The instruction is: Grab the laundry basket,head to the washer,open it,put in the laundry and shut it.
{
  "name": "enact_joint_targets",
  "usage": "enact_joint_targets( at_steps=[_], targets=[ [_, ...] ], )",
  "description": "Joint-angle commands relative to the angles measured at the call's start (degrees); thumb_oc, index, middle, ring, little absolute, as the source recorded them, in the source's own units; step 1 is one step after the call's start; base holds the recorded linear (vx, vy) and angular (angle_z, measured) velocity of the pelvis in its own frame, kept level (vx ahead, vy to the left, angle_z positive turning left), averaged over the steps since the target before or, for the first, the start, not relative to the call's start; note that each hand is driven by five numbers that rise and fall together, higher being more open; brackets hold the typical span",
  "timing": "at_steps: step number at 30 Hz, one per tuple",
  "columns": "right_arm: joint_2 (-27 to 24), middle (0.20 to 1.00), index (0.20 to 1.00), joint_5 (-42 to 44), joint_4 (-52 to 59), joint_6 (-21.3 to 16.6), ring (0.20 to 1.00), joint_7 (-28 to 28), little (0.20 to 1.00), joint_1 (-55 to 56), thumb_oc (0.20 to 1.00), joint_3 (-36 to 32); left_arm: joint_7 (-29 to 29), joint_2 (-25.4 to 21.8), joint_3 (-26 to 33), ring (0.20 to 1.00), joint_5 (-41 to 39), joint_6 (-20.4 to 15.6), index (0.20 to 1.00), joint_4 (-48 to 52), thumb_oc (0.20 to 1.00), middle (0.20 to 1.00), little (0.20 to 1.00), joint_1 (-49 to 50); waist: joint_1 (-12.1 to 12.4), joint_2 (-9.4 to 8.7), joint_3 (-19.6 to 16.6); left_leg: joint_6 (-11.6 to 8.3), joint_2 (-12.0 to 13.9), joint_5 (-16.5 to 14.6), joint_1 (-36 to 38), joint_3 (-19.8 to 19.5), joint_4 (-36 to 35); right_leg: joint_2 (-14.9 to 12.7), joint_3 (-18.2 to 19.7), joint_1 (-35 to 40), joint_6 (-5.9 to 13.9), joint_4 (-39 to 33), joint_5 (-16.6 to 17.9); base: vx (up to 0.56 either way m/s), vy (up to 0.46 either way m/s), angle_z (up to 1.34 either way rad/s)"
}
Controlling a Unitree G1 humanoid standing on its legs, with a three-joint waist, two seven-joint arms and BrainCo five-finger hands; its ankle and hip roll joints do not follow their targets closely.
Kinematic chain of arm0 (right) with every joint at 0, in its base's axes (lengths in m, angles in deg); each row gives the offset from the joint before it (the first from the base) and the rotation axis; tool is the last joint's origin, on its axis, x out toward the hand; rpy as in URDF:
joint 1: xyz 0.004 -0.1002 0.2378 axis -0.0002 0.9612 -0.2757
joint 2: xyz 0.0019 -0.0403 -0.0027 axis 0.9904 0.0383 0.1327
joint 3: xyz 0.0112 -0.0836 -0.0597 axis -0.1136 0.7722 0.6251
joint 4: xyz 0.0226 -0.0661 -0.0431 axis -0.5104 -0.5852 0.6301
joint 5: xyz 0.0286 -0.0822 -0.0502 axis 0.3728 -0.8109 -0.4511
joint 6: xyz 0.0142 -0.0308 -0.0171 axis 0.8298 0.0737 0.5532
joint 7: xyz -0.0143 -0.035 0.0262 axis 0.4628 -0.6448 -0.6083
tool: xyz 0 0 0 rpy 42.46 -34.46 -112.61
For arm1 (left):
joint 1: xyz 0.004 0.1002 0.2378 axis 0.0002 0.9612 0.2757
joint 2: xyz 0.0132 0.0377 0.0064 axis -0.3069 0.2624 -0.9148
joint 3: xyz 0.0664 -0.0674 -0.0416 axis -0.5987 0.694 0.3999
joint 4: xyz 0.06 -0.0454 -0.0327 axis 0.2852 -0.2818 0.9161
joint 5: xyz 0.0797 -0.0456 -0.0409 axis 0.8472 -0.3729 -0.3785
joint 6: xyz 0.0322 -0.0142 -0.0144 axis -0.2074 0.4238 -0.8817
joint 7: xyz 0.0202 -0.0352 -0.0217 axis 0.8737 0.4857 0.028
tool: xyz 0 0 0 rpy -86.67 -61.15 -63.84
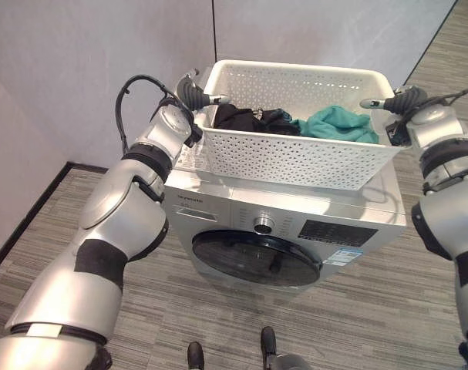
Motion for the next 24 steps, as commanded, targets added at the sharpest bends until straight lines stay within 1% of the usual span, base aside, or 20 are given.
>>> enact_joint_targets(
  at_steps=[1,2,4,5,6,7,9,10,11,12,14,15,16,18,19,20,21,22,23,24],
  targets=[
    [-1.22,1.000,1.000,-0.54,-7.04,-1.68,1.000,0.33,1.000,-9.01,1.000,5.36,0.58,-1.09,-2.09,1.000,1.33,-2.09,1.000,-5.43,1.000,1.000,1.000,-11.54,1.29,0.84,2.90,-2.31,2.28,-3.59,6.02,-0.51,0.30,-2.84,3.46,1.56,5.07,3.33,-5.13,0.09,0.024,0.03],
    [-3.58,1.000,1.000,5.38,-3.77,-3.36,1.000,2.61,1.000,-8.15,1.000,2.49,1.81,-1.99,-1.28,1.000,1.31,-3.04,1.000,-3.61,1.000,1.000,1.000,-9.92,1.24,0.94,2.42,-2.22,2.25,-4.54,7.53,-0.15,0.30,-2.84,3.52,3.13,5.22,2.92,-5.50,0.10,0.029,0.03],
    [-4.94,1.000,1.000,7.24,-2.77,-4.17,1.000,3.00,1.000,-7.71,1.000,1.99,2.77,-2.58,-0.31,1.000,0.08,-4.21,1.000,-1.64,1.000,1.000,1.000,-9.71,1.35,0.79,2.05,-2.18,2.15,-4.77,7.89,-0.03,0.30,-2.91,3.46,3.56,5.30,2.65,-5.52,0.08,0.028,0.02],
    [-7.37,1.000,1.000,9.77,-1.08,-4.97,1.000,3.05,1.000,-7.34,1.000,1.33,3.95,-4.07,1.72,1.000,-2.67,-5.84,1.000,1.03,1.000,1.000,1.000,-9.18,1.51,0.64,1.77,-2.17,2.16,-5.13,8.42,-0.01,0.30,-3.01,3.42,4.22,5.37,2.45,-5.63,0.04,0.017,-0.01],
    [-7.37,1.000,1.000,9.77,-1.08,-4.97,1.000,3.05,1.000,-7.34,1.000,1.33,3.95,-4.07,1.72,1.000,-2.67,-5.84,1.000,1.04,1.000,1.000,1.000,-9.18,1.51,0.64,1.78,-2.17,2.16,-5.14,8.44,0.00,0.30,-3.01,3.43,4.24,5.37,2.44,-5.63,0.04,0.010,-0.04],
    [-8.55,1.000,1.000,10.42,-0.52,-5.30,1.000,3.01,1.000,-7.06,1.000,1.24,4.35,-4.88,2.58,1.000,-3.62,-6.38,1.000,2.08,1.000,1.000,1.000,-8.79,1.62,0.56,1.62,-2.15,2.14,-5.28,8.67,0.03,0.30,-3.07,3.35,4.55,5.38,2.32,-5.68,0.00,0.000,0.00],
    [-13.05,1.000,1.000,12.35,1.68,-6.58,1.000,3.38,1.000,-5.40,1.000,0.22,5.50,-7.66,5.62,1.000,-7.16,-8.39,1.000,5.79,1.000,1.000,1.000,-7.14,2.03,0.45,1.20,-2.10,2.12,-5.68,9.34,0.00,0.30,-3.19,3.13,5.52,5.46,2.05,-5.95,0.02,0.003,0.00],
    [-13.09,1.000,1.000,12.36,1.77,-6.58,1.000,3.40,1.000,-5.29,1.000,0.17,5.53,-7.67,5.63,1.000,-7.17,-8.36,1.000,5.89,1.000,1.000,1.000,-7.04,2.04,0.44,1.21,-2.11,2.13,-5.70,9.40,0.00,0.30,-3.18,3.13,5.59,5.46,2.03,-5.95,0.00,0.000,0.00],
    [-14.62,1.000,1.000,12.92,2.15,-6.90,1.000,3.28,1.000,-4.70,1.000,-0.26,5.65,-8.50,6.36,1.000,-7.76,-8.86,1.000,6.65,1.000,1.000,1.000,-6.43,2.15,0.39,1.07,-2.09,2.11,-5.81,9.58,-0.02,0.30,-3.22,3.05,5.88,5.48,1.95,-6.00,0.03,0.003,0.01],
    [-19.00,1.000,1.000,14.11,2.99,-7.54,1.000,3.01,1.000,-2.77,1.000,-1.64,6.67,-11.53,8.46,1.000,-9.72,-10.35,1.000,9.84,1.000,1.000,1.000,-4.90,2.64,0.32,0.50,-2.07,2.04,-6.15,10.17,-0.09,0.30,-3.34,2.60,6.68,5.55,1.66,-6.16,0.04,0.004,-0.01],
    [-20.05,1.000,1.000,14.39,3.38,-7.65,1.000,2.84,1.000,-1.78,1.000,-2.33,6.87,-12.06,8.94,1.000,-9.79,-10.50,1.000,10.87,1.000,1.000,1.000,-4.15,2.73,0.30,0.40,-2.04,2.02,-6.25,10.37,-0.14,0.30,-3.37,2.50,6.97,5.55,1.58,-6.20,0.02,0.001,-0.02],
    [-23.07,1.000,1.000,14.59,3.77,-8.10,1.000,2.42,1.000,0.41,1.000,-3.48,7.18,-14.57,10.08,1.000,-10.56,-11.38,1.000,12.86,1.000,1.000,1.000,-2.66,3.06,0.25,-0.06,-2.07,2.04,-6.40,10.68,-0.20,0.30,-3.47,2.20,7.56,5.58,1.35,-6.34,0.02,-0.005,0.03],
    [-23.10,1.000,1.000,14.57,3.86,-8.10,1.000,2.42,1.000,0.61,1.000,-3.63,7.20,-14.57,10.07,1.000,-10.55,-11.35,1.000,12.96,1.000,1.000,1.000,-2.56,3.06,0.21,-0.09,-2.07,2.04,-6.41,10.70,-0.23,0.30,-3.47,2.17,7.61,5.58,1.32,-6.34,0.03,-0.006,0.05],
    [-25.64,1.000,1.000,14.99,4.99,-8.58,1.000,2.20,1.000,3.54,1.000,-5.48,7.61,-17.70,10.94,1.000,-10.50,-11.71,1.000,14.76,1.000,1.000,1.000,-1.10,3.37,0.20,-0.40,-2.02,1.99,-6.45,10.88,-0.38,0.30,-3.58,1.97,7.99,5.63,1.12,-6.34,0.00,0.000,0.00],
    [-27.11,1.000,1.000,15.41,6.60,-9.02,1.000,2.29,1.000,6.54,1.000,-7.52,8.10,-20.65,12.06,1.000,-9.79,-11.86,1.000,16.85,1.000,1.000,1.000,0.45,3.53,0.33,-0.52,-1.98,1.99,-6.46,10.95,-0.42,0.30,-3.62,1.83,8.15,5.66,1.02,-6.35,-0.03,-0.006,0.02],
    [-27.86,1.000,1.000,15.68,7.80,-9.39,1.000,2.42,1.000,8.50,1.000,-9.03,8.47,-22.01,13.07,1.000,-9.56,-12.18,1.000,18.52,1.000,1.000,1.000,1.85,3.58,0.25,-0.49,-1.90,1.86,-5.95,10.63,-0.46,0.30,-3.75,1.83,7.87,5.58,1.09,-5.99,-0.03,-0.006,0.02],
    [-29.21,1.000,1.000,16.30,11.29,-10.30,1.000,2.63,1.000,14.03,1.000,-13.38,8.66,-24.84,15.18,1.000,-8.99,-12.42,1.000,21.84,1.000,1.000,1.000,5.67,3.75,0.10,-0.80,-1.83,1.80,-5.99,10.53,-0.58,0.30,-3.84,1.75,7.90,5.61,0.98,-5.99,-0.04,-0.007,0.00],
    [-30.39,1.000,1.000,15.89,13.33,-10.70,1.000,2.85,1.000,17.65,1.000,-15.62,9.00,-27.15,17.44,1.000,-8.82,-12.83,1.000,24.32,1.000,1.000,1.000,8.64,3.78,0.28,-0.62,-1.76,1.80,-6.04,10.53,-0.51,0.30,-3.92,1.62,7.89,5.62,0.98,-6.00,0.00,0.000,0.00],
    [-32.40,1.000,1.000,13.85,24.57,-11.62,1.000,3.68,1.000,35.81,1.000,-28.51,9.60,-32.69,25.47,1.000,-6.56,-13.00,1.000,34.60,1.000,1.000,1.000,21.66,3.78,0.19,-0.94,-1.56,1.81,-6.21,10.62,-0.52,0.30,-3.99,1.57,8.08,5.59,0.98,-6.18,-0.04,-0.010,0.04],
    [-32.18,1.000,1.000,12.88,30.05,-12.34,1.000,4.02,1.000,43.30,1.000,-34.33,9.43,-34.35,29.85,1.000,-5.05,-13.09,1.000,39.09,1.000,1.000,1.000,28.26,3.54,0.25,-0.73,-1.43,1.76,-6.07,10.56,-0.52,0.30,-4.09,1.68,7.93,5.55,1.06,-6.10,-0.01,-0.006,0.04]
  ],
)
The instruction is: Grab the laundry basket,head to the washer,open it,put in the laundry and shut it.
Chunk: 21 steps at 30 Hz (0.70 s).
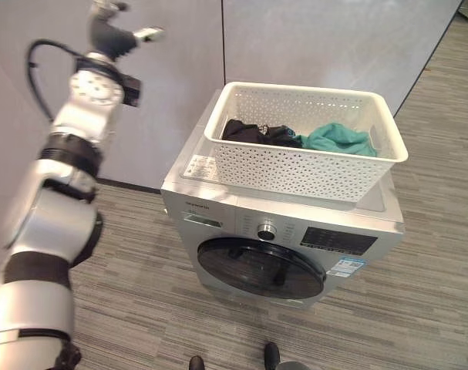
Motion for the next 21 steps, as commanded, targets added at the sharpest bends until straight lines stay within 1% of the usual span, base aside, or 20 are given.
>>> enact_joint_targets(
  at_steps=[1,2,3,4,5,6,7,8,9,10,11,12,13,14,15,16,17,18,20,21],
  targets=[
    [-3.29,1.000,1.000,-1.86,4.64,-4.46,1.000,2.36,1.000,8.79,1.000,-5.47,2.15,-1.69,5.51,1.000,3.94,-2.67,1.000,1.16,1.000,1.000,1.000,6.28,2.21,-0.33,-1.71,-1.53,1.68,-4.88,4.79,0.47,0.61,-4.19,1.97,1.87,5.07,1.05,-4.51,-0.02,-0.013,0.04],
    [-0.55,1.000,1.000,-4.66,15.24,-5.71,1.000,3.25,1.000,25.16,1.000,-17.89,1.86,-3.40,14.74,1.000,7.28,-2.66,1.000,8.10,1.000,1.000,1.000,20.80,2.11,-0.57,-1.63,-1.28,1.60,-4.95,4.92,0.53,0.61,-4.39,2.20,1.88,4.96,1.14,-4.53,0.02,-0.009,0.04],
    [-0.40,1.000,1.000,-4.87,16.27,-5.44,1.000,3.31,1.000,27.11,1.000,-19.42,1.88,-3.11,14.75,1.000,7.46,-2.40,1.000,8.77,1.000,1.000,1.000,21.29,2.46,-0.57,-1.89,-1.31,1.67,-5.23,5.12,0.51,0.61,-4.33,2.14,2.14,5.00,1.04,-4.71,0.00,0.000,0.00],
    [2.51,1.000,1.000,-6.50,20.90,-6.17,1.000,3.57,1.000,34.94,1.000,-25.03,1.11,-2.71,20.40,1.000,9.39,-2.35,1.000,12.19,1.000,1.000,1.000,30.40,2.39,-0.73,-1.67,-1.10,1.52,-4.99,4.98,0.59,0.61,-4.52,2.29,1.92,4.86,1.21,-4.57,0.00,0.000,0.00],
    [4.23,1.000,1.000,-7.03,24.58,-6.30,1.000,3.65,1.000,39.80,1.000,-28.70,0.94,-2.05,22.93,1.000,10.10,-2.05,1.000,14.14,1.000,1.000,1.000,35.16,2.62,-0.57,-1.86,-1.11,1.67,-5.51,5.44,0.65,0.61,-4.45,2.26,2.39,4.87,1.11,-4.89,0.00,0.000,0.00],
    [9.81,1.000,1.000,-8.80,30.12,-7.13,1.000,3.24,1.000,49.59,1.000,-34.94,-1.65,0.35,29.92,1.000,12.04,-1.47,1.000,18.01,1.000,1.000,1.000,48.76,2.75,-0.69,-1.52,-0.81,1.53,-5.53,5.54,0.78,0.75,-4.69,2.44,2.30,4.71,1.35,-4.78,0.03,0.006,0.00],
    [9.91,1.000,1.000,-8.87,30.55,-6.97,1.000,3.24,1.000,50.09,1.000,-35.14,-1.71,0.48,30.15,1.000,12.09,-1.31,1.000,18.44,1.000,1.000,1.000,49.30,2.77,-0.59,-1.71,-0.84,1.61,-5.81,5.75,0.82,0.73,-4.63,2.43,2.52,4.75,1.28,-4.98,0.00,0.000,0.00],
    [14.86,1.000,1.000,-10.53,33.64,-6.74,1.000,2.70,1.000,55.93,1.000,-38.23,-3.37,3.90,35.28,1.000,11.86,-0.98,1.000,21.58,1.000,1.000,1.000,59.06,3.02,-0.69,-1.49,-0.63,1.53,-5.78,5.64,0.83,0.87,-4.80,2.62,2.39,4.59,1.32,-4.75,0.00,-0.002,-0.04],
    [18.04,1.000,1.000,-11.31,34.53,-6.53,1.000,2.27,1.000,58.38,1.000,-38.45,-3.97,6.99,37.22,1.000,11.04,-0.70,1.000,22.42,1.000,1.000,1.000,63.28,3.09,-0.72,-1.36,-0.50,1.51,-5.85,5.64,0.82,0.97,-4.88,2.74,2.30,4.51,1.38,-4.69,0.00,0.000,0.00],
    [18.08,1.000,1.000,-11.36,34.70,-6.45,1.000,2.28,1.000,58.55,1.000,-38.40,-4.00,7.05,37.38,1.000,11.06,-0.60,1.000,22.66,1.000,1.000,1.000,63.64,3.03,-0.66,-1.52,-0.52,1.58,-6.10,5.82,0.84,0.92,-4.82,2.72,2.47,4.55,1.32,-4.88,0.00,0.000,0.00],
    [24.19,1.000,1.000,-12.24,35.11,-5.98,1.000,0.97,1.000,62.49,1.000,-37.98,-4.73,12.75,38.84,1.000,11.22,-0.50,1.000,24.30,1.000,1.000,1.000,70.09,3.14,-0.88,-0.97,-0.32,1.53,-6.18,5.77,0.74,1.00,-4.83,2.83,2.32,4.35,1.35,-4.76,0.00,0.000,0.00],
    [27.28,1.000,1.000,-12.99,35.16,-5.80,1.000,0.44,1.000,64.57,1.000,-37.11,-5.37,16.56,38.88,1.000,10.20,-0.54,1.000,24.25,1.000,1.000,1.000,73.42,3.14,-1.02,-0.77,-0.20,1.51,-6.33,5.78,0.80,1.03,-4.87,2.89,2.30,4.26,1.29,-4.72,0.00,0.000,0.00],
    [27.30,1.000,1.000,-13.04,35.26,-5.78,1.000,0.45,1.000,64.75,1.000,-37.06,-5.40,16.60,38.92,1.000,10.20,-0.53,1.000,24.36,1.000,1.000,1.000,73.69,3.11,-0.92,-1.01,-0.22,1.60,-6.81,6.09,0.80,0.92,-4.78,2.88,2.60,4.36,1.15,-5.10,0.00,0.000,0.00],
    [30.05,1.000,1.000,-13.43,34.91,-5.62,1.000,-0.28,1.000,66.07,1.000,-35.51,-5.24,20.45,38.57,1.000,7.04,-1.11,1.000,22.81,1.000,1.000,1.000,75.42,3.20,-1.08,-0.54,-0.14,1.56,-6.56,5.99,0.82,1.11,-4.81,2.96,2.39,4.17,1.27,-4.74,0.00,0.000,0.00],
    [34.47,1.000,1.000,-12.80,34.62,-5.54,1.000,-1.76,1.000,67.29,1.000,-32.73,-4.71,24.68,37.90,1.000,6.23,-1.98,1.000,20.47,1.000,1.000,1.000,76.77,3.29,-1.45,-0.55,-0.04,1.59,-6.96,6.06,0.91,0.99,-4.78,3.12,2.27,4.14,1.08,-4.88,-0.05,-0.030,0.01],
    [37.12,1.000,1.000,-12.69,33.19,-5.77,1.000,-2.41,1.000,67.58,1.000,-29.68,-4.07,27.21,36.37,1.000,4.21,-2.54,1.000,17.53,1.000,1.000,1.000,75.93,3.48,-1.75,-0.40,-0.02,1.57,-6.86,5.96,0.90,1.06,-4.77,3.19,2.18,4.12,1.06,-4.83,0.00,0.000,0.00],
    [37.14,1.000,1.000,-12.68,33.01,-5.92,1.000,-2.38,1.000,67.49,1.000,-29.60,-4.07,27.09,36.29,1.000,4.11,-2.78,1.000,17.20,1.000,1.000,1.000,75.79,3.50,-1.81,-0.38,-0.02,1.56,-6.88,5.99,0.93,1.06,-4.77,3.21,2.20,4.12,1.05,-4.85,-0.05,-0.031,0.01],
    [39.82,1.000,1.000,-11.79,28.23,-6.25,1.000,-2.75,1.000,65.53,1.000,-24.49,-3.79,29.82,34.12,1.000,0.90,-3.48,1.000,11.52,1.000,1.000,1.000,74.14,3.82,-2.32,-0.03,0.00,1.49,-6.68,5.80,0.97,1.11,-4.83,3.37,2.01,4.10,1.02,-4.66,-0.06,-0.033,-0.02],
    [42.55,1.000,1.000,-12.61,22.68,-6.60,1.000,-2.22,1.000,62.09,1.000,-17.53,-3.31,32.73,30.69,1.000,-2.60,-3.36,1.000,2.68,1.000,1.000,1.000,71.00,4.29,-2.82,0.46,-0.03,1.43,-6.31,5.29,0.95,1.26,-4.87,3.31,1.68,4.07,1.11,-4.59,-0.08,-0.034,-0.02],
    [42.55,1.000,1.000,-12.58,22.43,-6.74,1.000,-2.20,1.000,61.84,1.000,-17.45,-3.38,32.66,30.72,1.000,-2.69,-3.51,1.000,2.40,1.000,1.000,1.000,70.78,4.24,-2.84,0.55,-0.03,1.44,-6.33,5.28,0.93,1.27,-4.87,3.30,1.69,4.07,1.13,-4.61,-0.06,-0.019,-0.01]
  ],
)
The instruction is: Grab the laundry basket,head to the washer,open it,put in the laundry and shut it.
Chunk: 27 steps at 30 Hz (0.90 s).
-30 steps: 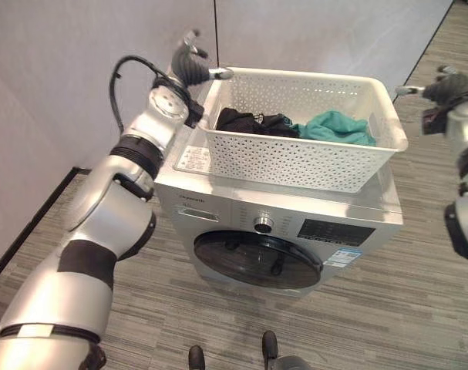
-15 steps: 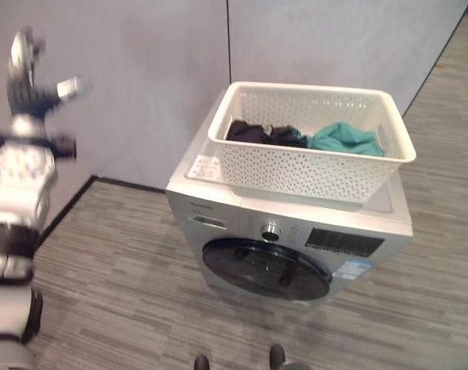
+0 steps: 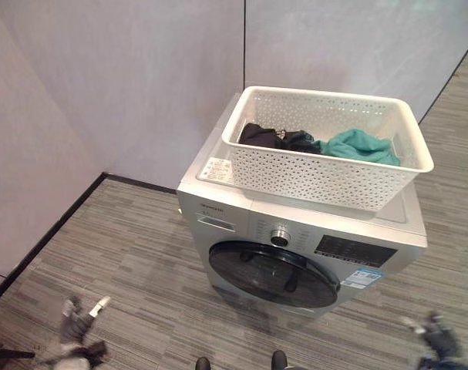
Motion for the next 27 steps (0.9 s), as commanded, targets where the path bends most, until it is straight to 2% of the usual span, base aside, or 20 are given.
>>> enact_joint_targets(
  at_steps=[1,2,3,4,5,7,10,13,15,19,27],
  targets=[
    [-0.17,1.000,1.000,-0.89,-3.57,-3.00,1.000,1.03,1.000,-7.13,1.000,3.89,0.76,-1.81,-0.76,1.000,-6.08,-2.98,1.000,-8.84,1.000,1.000,1.000,-9.14,1.11,-2.98,0.59,-0.52,1.43,-3.86,3.79,0.86,1.37,-4.72,3.00,-0.09,3.29,1.53,-2.30,-0.06,-0.017,0.00],
    [1.80,0.896,0.896,-0.38,-7.59,-3.03,0.896,1.65,0.896,-10.74,0.896,8.98,0.93,0.09,-4.53,1.000,-4.92,-1.56,1.000,-19.89,1.000,1.000,1.000,-13.20,0.96,-3.03,0.88,-0.45,1.33,-3.80,3.61,0.92,1.54,-4.71,3.23,-0.43,3.27,1.65,-2.26,-0.06,-0.017,-0.01],
    [1.80,0.915,0.915,-0.34,-7.73,-3.12,0.915,1.65,0.915,-10.91,0.915,9.00,0.87,0.07,-4.51,1.000,-4.95,-1.68,1.000,-20.12,1.000,1.000,1.000,-13.41,0.95,-3.03,1.01,-0.45,1.34,-3.83,3.65,0.93,1.55,-4.70,3.23,-0.39,3.26,1.66,-2.28,-0.05,-0.009,-0.01],
    [2.59,1.000,1.000,0.03,-9.84,-3.21,1.000,1.75,1.000,-12.91,1.000,11.36,0.49,1.16,-6.99,1.000,-2.93,-0.52,1.000,-26.08,1.000,1.000,1.000,-15.33,0.77,-3.01,1.09,-0.42,1.33,-3.80,3.68,1.12,1.55,-4.68,3.40,-0.56,3.26,1.73,-2.24,-0.02,0.010,-0.04],
    [3.63,1.000,1.000,-1.97,-11.87,-2.57,1.000,2.18,1.000,-15.43,1.000,16.54,-0.84,3.12,-11.49,1.000,3.92,1.86,1.000,-35.64,1.000,1.000,1.000,-17.42,0.46,-2.83,0.91,-0.34,1.31,-3.93,3.98,1.62,1.37,-4.66,3.81,-0.62,3.29,1.57,-2.18,-0.02,0.011,-0.06],
    [4.02,1.000,1.000,-2.50,-10.27,-2.34,1.000,2.27,1.000,-16.24,1.000,19.18,-1.74,4.62,-13.77,1.000,6.90,2.95,1.000,-39.49,1.000,1.000,1.000,-17.91,0.11,-2.67,0.56,-0.28,1.25,-4.15,4.39,2.01,1.16,-4.64,4.13,-0.47,3.29,1.32,-2.14,0.02,0.017,-0.15],
    [3.10,1.000,1.000,-4.69,-5.91,-2.54,1.000,3.06,1.000,-17.07,1.000,21.55,-3.21,6.11,-16.98,1.000,10.25,3.25,1.000,-40.40,1.000,1.000,1.000,-17.86,-0.40,-2.31,0.32,-0.29,1.31,-4.34,4.90,2.48,0.90,-4.65,4.41,-0.32,3.31,1.09,-2.06,0.01,0.007,-0.06],
    [2.01,1.000,1.000,-7.04,-3.01,-2.39,1.000,3.92,1.000,-17.87,1.000,22.53,-2.16,6.03,-18.46,1.000,12.34,3.46,1.000,-39.97,1.000,1.000,1.000,-18.45,-0.45,-2.23,0.34,-0.27,1.41,-4.36,4.99,2.57,0.89,-4.65,4.52,-0.37,3.30,1.11,-2.02,-0.01,-0.002,-0.06],
    [-0.90,1.000,1.000,-14.20,2.85,-2.24,1.000,5.54,1.000,-17.76,1.000,23.34,-1.08,5.66,-19.70,1.000,15.46,3.69,1.000,-39.44,1.000,1.000,1.000,-19.17,-0.59,-2.05,0.54,-0.25,1.52,-4.43,5.18,2.71,0.97,-4.60,4.56,-0.33,3.33,1.23,-2.16,-0.01,-0.006,-0.02],
    [-3.41,1.000,1.000,-20.64,7.58,-1.84,1.000,8.03,1.000,-17.29,1.000,22.08,-0.17,5.22,-20.53,1.000,17.60,3.71,1.000,-38.65,1.000,1.000,1.000,-19.52,-0.80,-1.71,0.56,-0.18,1.72,-4.51,5.47,2.83,1.08,-4.49,4.69,-0.15,3.35,1.33,-2.39,0.00,0.000,0.00],
    [-4.81,1.000,1.000,-24.64,8.93,-2.28,1.000,9.80,1.000,-18.12,1.000,21.67,-0.11,5.40,-20.27,1.000,17.35,3.27,1.000,-38.53,1.000,1.000,1.000,-19.42,-0.53,-1.31,0.26,-0.22,1.93,-4.44,5.86,2.91,0.88,-4.59,4.58,0.16,3.40,1.21,-2.41,0.00,-0.005,-0.03]
  ],
)
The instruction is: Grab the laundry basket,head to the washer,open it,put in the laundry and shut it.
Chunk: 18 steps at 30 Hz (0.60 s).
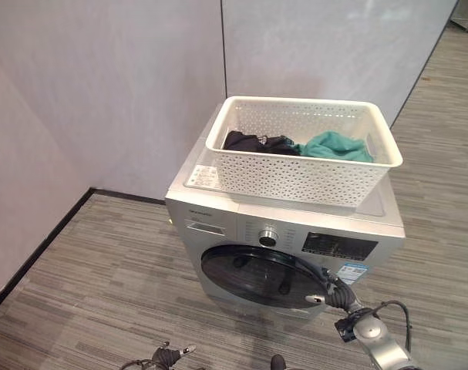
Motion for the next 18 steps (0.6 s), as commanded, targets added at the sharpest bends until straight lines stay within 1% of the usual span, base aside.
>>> enact_joint_targets(
  at_steps=[1,2,4,8,9,10,11,12,14,16,17,18],
  targets=[
    [0.19,1.000,1.000,-2.10,0.42,-2.27,1.000,2.26,1.000,-4.62,1.000,-0.16,1.45,-1.55,-1.97,1.000,1.24,-0.67,1.000,-2.35,1.000,1.000,1.000,-3.74,1.38,-2.37,1.29,-0.47,1.69,-4.45,3.96,0.18,0.84,-4.85,2.23,-0.13,3.50,1.32,-3.20,0.00,0.000,0.00],
    [0.27,1.000,1.000,-2.54,-1.64,-2.03,1.000,2.60,1.000,-6.88,1.000,1.10,1.13,-1.33,-2.35,1.000,0.54,-0.78,1.000,-2.02,1.000,1.000,1.000,-3.78,1.94,-2.19,1.42,-0.47,1.66,-4.26,3.73,-0.17,0.78,-4.93,1.91,-0.01,3.46,1.19,-3.18,0.00,0.000,0.00],
    [0.38,1.000,1.000,-3.06,-3.18,-2.06,1.000,2.74,1.000,-8.09,1.000,1.97,0.99,-1.27,-2.43,1.000,0.24,-0.84,1.000,-1.95,1.000,1.000,1.000,-3.84,2.21,-2.11,1.58,-0.50,1.63,-4.16,3.57,-0.43,0.71,-4.96,1.62,0.00,3.46,1.09,-3.20,0.00,-0.003,0.02],
    [1.12,1.000,1.000,-4.77,-12.24,-1.62,1.000,3.65,1.000,-13.82,1.000,6.21,0.41,-0.84,-3.72,1.000,-1.45,-1.37,1.000,-0.67,1.000,1.000,1.000,-3.92,3.92,-1.70,2.64,-0.55,1.39,-3.64,2.28,-1.69,0.72,-5.17,0.56,-0.23,3.45,0.76,-3.19,-0.04,-0.010,0.09],
    [1.21,1.000,1.000,-6.00,-17.00,-1.43,1.000,3.85,1.000,-18.02,1.000,9.15,0.53,-0.91,-4.78,1.000,-2.71,-1.95,1.000,0.69,1.000,1.000,1.000,-4.07,5.10,-1.34,3.75,-0.59,1.20,-3.19,0.91,-2.52,0.93,-5.35,-0.08,-0.85,3.44,0.79,-3.04,-0.09,-0.015,0.10],
    [1.26,1.000,1.000,-5.98,-17.17,-1.52,1.000,3.89,1.000,-18.17,1.000,9.22,0.53,-0.92,-4.72,1.000,-2.72,-1.94,1.000,0.70,1.000,1.000,1.000,-4.11,5.00,-1.35,3.77,-0.59,1.20,-3.18,0.84,-2.59,0.95,-5.36,-0.14,-0.87,3.43,0.80,-3.05,-0.14,-0.021,0.17],
    [0.37,1.000,1.000,-7.92,-22.07,-1.22,1.000,3.71,1.000,-22.59,1.000,12.01,0.65,-1.09,-5.26,1.000,-4.45,-2.46,1.000,2.03,1.000,1.000,1.000,-4.19,6.02,-0.91,4.93,-0.63,0.99,-2.76,-0.75,-3.45,1.25,-5.60,-0.59,-1.77,3.43,0.76,-2.89,-0.07,-0.009,0.25],
    [0.41,1.000,1.000,-7.91,-22.20,-1.28,1.000,3.74,1.000,-22.71,1.000,12.07,0.65,-1.09,-5.21,1.000,-4.45,-2.45,1.000,2.04,1.000,1.000,1.000,-4.22,5.94,-0.91,4.94,-0.63,0.99,-2.76,-0.80,-3.50,1.27,-5.60,-0.62,-1.80,3.43,0.77,-2.89,-0.12,-0.011,0.30],
    [-0.26,1.000,1.000,-8.56,-27.65,-0.93,1.000,4.23,1.000,-27.87,1.000,13.95,0.85,-1.50,-5.68,1.000,-7.18,-3.23,1.000,3.87,1.000,1.000,1.000,-4.60,6.93,-0.53,6.42,-0.63,0.75,-2.28,-2.81,-4.35,2.05,-5.78,-0.80,-2.94,3.40,0.85,-2.52,-0.13,-0.009,0.21],
    [0.38,1.000,1.000,-7.58,-33.12,-0.75,1.000,5.29,1.000,-32.92,1.000,15.00,0.99,-1.89,-6.57,1.000,-9.38,-3.89,1.000,5.86,1.000,1.000,1.000,-5.38,7.93,-0.09,7.97,-0.60,0.36,-1.86,-5.39,-5.24,3.24,-6.08,-0.91,-4.58,3.39,1.00,-1.98,-0.16,-0.001,0.29],
    [1.88,1.000,1.000,-6.76,-36.86,-0.28,1.000,6.21,1.000,-35.39,1.000,15.60,1.68,-2.27,-6.99,1.000,-10.76,-4.23,1.000,7.38,1.000,1.000,1.000,-5.83,8.74,0.28,8.82,-0.52,0.11,-1.56,-6.89,-5.81,3.82,-6.27,-0.99,-5.60,3.29,1.13,-1.70,-0.10,0.007,0.29],
    [1.90,1.000,1.000,-6.75,-36.90,-0.30,1.000,6.22,1.000,-35.43,1.000,15.62,1.68,-2.28,-6.98,1.000,-10.76,-4.22,1.000,7.39,1.000,1.000,1.000,-5.84,8.71,0.27,8.79,-0.52,0.10,-1.57,-6.96,-5.84,3.86,-6.27,-1.01,-5.64,3.29,1.13,-1.70,-0.07,0.005,0.14]
  ],
)
